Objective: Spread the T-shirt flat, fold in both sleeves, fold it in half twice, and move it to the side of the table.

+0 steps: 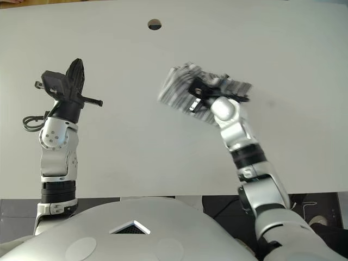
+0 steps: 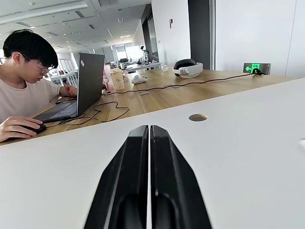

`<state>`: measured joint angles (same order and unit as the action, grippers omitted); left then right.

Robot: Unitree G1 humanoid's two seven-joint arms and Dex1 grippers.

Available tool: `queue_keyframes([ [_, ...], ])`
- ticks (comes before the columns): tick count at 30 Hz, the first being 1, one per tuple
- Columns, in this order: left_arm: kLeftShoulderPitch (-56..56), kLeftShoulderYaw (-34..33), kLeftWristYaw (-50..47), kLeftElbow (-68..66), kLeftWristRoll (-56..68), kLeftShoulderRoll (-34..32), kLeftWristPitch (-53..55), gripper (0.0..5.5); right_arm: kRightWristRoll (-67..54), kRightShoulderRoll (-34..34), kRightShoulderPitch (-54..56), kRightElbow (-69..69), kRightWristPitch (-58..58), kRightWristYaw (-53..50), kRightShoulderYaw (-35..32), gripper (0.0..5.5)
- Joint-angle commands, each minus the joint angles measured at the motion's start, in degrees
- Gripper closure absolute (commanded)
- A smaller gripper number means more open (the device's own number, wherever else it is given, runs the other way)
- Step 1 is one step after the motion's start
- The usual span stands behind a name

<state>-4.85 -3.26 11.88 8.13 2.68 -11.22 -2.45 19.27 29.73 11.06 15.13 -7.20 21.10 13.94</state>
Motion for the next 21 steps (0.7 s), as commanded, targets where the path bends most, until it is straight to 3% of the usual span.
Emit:
queue_keyframes([
  [1,-0.51,-0.82,-0.54,0.96,0.38,-0.13,1.21,5.4,-2.71,7.3,-9.78,-2.82,-4.51,2.53,-7.63,5.39],
  [5,-0.96,-0.86,-0.4,1.06,0.42,-0.01,1.2,5.4,-3.42,11.53,-10.96,-0.64,-3.26,-2.91,-16.26,5.39],
  [9,-0.76,-0.51,0.03,0.65,0.33,-0.11,1.03,5.4,-4.99,8.91,-9.31,-1.79,0.87,-7.91,-18.82,5.39],
  [12,-2.06,0.08,0.23,0.74,-0.83,-0.56,-0.83,5.4,-9.86,1.37,-10.58,-18.18,18.24,-15.78,-21.8,5.39],
  [16,-6.36,-0.94,-2.15,3.52,-2.53,0.27,-5.09,5.4,-13.53,-9.5,-19.79,-42.0,24.61,-20.76,-19.91,5.39],
  [21,-9.81,-1.34,-5.33,3.9,-4.95,1.68,-13.19,5.4,-12.91,-16.49,-28.81,-44.8,29.4,-22.7,-17.56,5.39],
])
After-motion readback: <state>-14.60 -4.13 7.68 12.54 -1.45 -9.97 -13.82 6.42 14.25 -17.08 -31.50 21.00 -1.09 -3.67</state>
